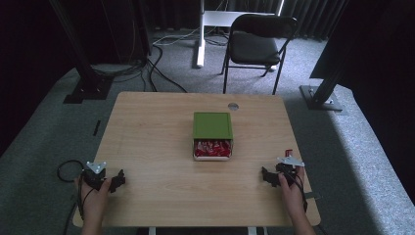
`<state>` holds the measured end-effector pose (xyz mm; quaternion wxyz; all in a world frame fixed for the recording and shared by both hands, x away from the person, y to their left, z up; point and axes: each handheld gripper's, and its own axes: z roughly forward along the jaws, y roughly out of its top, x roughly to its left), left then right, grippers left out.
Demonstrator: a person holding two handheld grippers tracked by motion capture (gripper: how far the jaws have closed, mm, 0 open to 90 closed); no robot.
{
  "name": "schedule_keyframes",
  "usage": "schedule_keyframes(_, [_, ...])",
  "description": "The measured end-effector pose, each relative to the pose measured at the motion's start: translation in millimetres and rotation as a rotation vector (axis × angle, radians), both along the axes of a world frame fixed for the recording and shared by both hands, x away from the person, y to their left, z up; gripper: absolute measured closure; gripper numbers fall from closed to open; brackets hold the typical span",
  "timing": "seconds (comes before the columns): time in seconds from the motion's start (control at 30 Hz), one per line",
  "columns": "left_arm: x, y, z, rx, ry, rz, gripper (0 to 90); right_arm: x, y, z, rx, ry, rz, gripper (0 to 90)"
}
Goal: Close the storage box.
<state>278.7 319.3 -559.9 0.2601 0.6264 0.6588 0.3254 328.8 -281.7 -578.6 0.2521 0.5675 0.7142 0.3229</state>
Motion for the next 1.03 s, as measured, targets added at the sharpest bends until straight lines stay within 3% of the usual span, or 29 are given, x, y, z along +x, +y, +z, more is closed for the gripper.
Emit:
schedule_keyframes(0.27, [-1.2, -3.2, -10.5, -0.03, 0.049, 0.007, 5.1, 0.1, 1.4, -0.2, -0.002, 0.004, 0.021, 12.0])
schedule_keyframes(0.53, [-3.5, -4.3, -10.6, -0.017, 0.048, 0.045, 3.7, 0.1, 1.6, -0.3, -0.001, 0.005, 0.02, 11.9])
schedule_keyframes(0.57, [-3.4, -4.1, -10.7, -0.019, 0.048, 0.046, 3.7, 0.1, 1.6, -0.3, -0.001, 0.005, 0.02, 11.9])
schedule_keyframes(0.6, [-3.5, -1.1, -11.3, -0.063, 0.057, 0.065, 3.7, 0.3, 1.5, -0.3, -0.001, 0.006, 0.019, 11.6])
schedule_keyframes(1.03, [-1.9, -2.6, -11.4, -0.066, 0.056, 0.112, 2.7, 1.7, 2.7, -0.2, 0.001, 0.009, 0.002, 11.3])
